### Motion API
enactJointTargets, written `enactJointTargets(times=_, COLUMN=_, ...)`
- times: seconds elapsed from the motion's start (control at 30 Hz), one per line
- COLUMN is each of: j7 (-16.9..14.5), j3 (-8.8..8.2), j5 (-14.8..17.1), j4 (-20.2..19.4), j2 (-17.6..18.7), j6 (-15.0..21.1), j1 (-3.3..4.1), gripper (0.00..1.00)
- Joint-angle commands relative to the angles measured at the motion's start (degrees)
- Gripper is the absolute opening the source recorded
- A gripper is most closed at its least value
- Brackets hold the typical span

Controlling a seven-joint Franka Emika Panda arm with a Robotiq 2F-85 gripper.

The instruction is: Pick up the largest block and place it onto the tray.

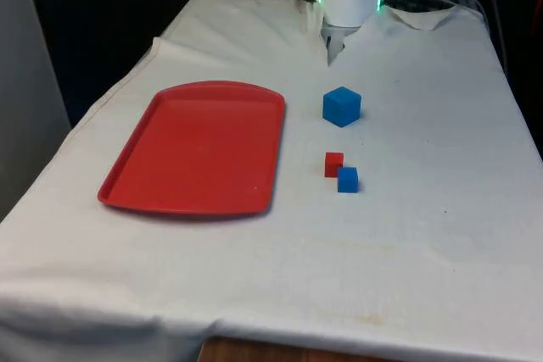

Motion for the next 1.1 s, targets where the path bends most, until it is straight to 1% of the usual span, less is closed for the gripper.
enactJointTargets(times=0.0, j7=0.0, j3=0.00, j5=0.0, j4=-0.1, j2=0.0, j6=0.0, j1=0.00, gripper=1.00)
enactJointTargets(times=0.03, j7=0.6, j3=0.11, j5=-0.2, j4=-1.3, j2=-0.5, j6=1.1, j1=0.17, gripper=1.00)
enactJointTargets(times=0.07, j7=0.8, j3=0.17, j5=-0.5, j4=-1.7, j2=-0.7, j6=1.4, j1=0.23, gripper=1.00)
enactJointTargets(times=0.17, j7=1.3, j3=0.40, j5=-1.0, j4=-2.9, j2=-1.5, j6=2.1, j1=0.29, gripper=1.00)
enactJointTargets(times=0.27, j7=2.0, j3=0.92, j5=-1.8, j4=-4.9, j2=-2.6, j6=3.6, j1=0.29, gripper=1.00)
enactJointTargets(times=0.3, j7=1.2, j3=0.92, j5=-0.9, j4=-3.8, j2=-1.7, j6=2.3, j1=0.00, gripper=1.00)
enactJointTargets(times=0.33, j7=2.2, j3=1.09, j5=-2.1, j4=-5.4, j2=-2.9, j6=4.0, j1=0.29, gripper=1.00)
enactJointTargets(times=0.43, j7=3.1, j3=1.72, j5=-3.3, j4=-7.4, j2=-4.1, j6=5.6, j1=0.23, gripper=1.00)
enactJointTargets(times=0.5, j7=3.3, j3=1.89, j5=-3.6, j4=-8.0, j2=-4.4, j6=5.9, j1=0.23, gripper=1.00)
enactJointTargets(times=0.57, j7=4.1, j3=2.41, j5=-4.6, j4=-9.6, j2=-5.4, j6=7.0, j1=0.17, gripper=1.00)
enactJointTargets(times=0.6, j7=3.4, j3=2.41, j5=-3.8, j4=-9.2, j2=-5.0, j6=6.1, j1=0.00, gripper=1.00)
enactJointTargets(times=0.63, j7=4.3, j3=2.52, j5=-5.0, j4=-10.1, j2=-5.7, j6=7.4, j1=0.11, gripper=1.00)
enactJointTargets(times=0.8, j7=5.7, j3=3.04, j5=-6.9, j4=-13.1, j2=-7.4, j6=9.6, j1=0.06, gripper=1.00)
enactJointTargets(times=0.83, j7=4.9, j3=2.92, j5=-5.8, j4=-12.3, j2=-6.9, j6=8.4, j1=0.00, gripper=1.00)
enactJointTargets(times=0.87, j7=6.0, j3=3.09, j5=-7.1, j4=-13.5, j2=-7.7, j6=9.9, j1=0.00, gripper=1.00)
enactJointTargets(times=0.97, j7=7.0, j3=3.21, j5=-8.3, j4=-15.2, j2=-8.5, j6=11.3, j1=0.00, gripper=1.00)
enactJointTargets(times=1.0, j7=7.0, j3=3.21, j5=-8.3, j4=-15.2, j2=-8.5, j6=11.3, j1=0.00, gripper=1.00)
enactJointTargets(times=1.07, j7=7.7, j3=3.32, j5=-9.0, j4=-16.6, j2=-9.0, j6=12.8, j1=0.00, gripper=1.00)
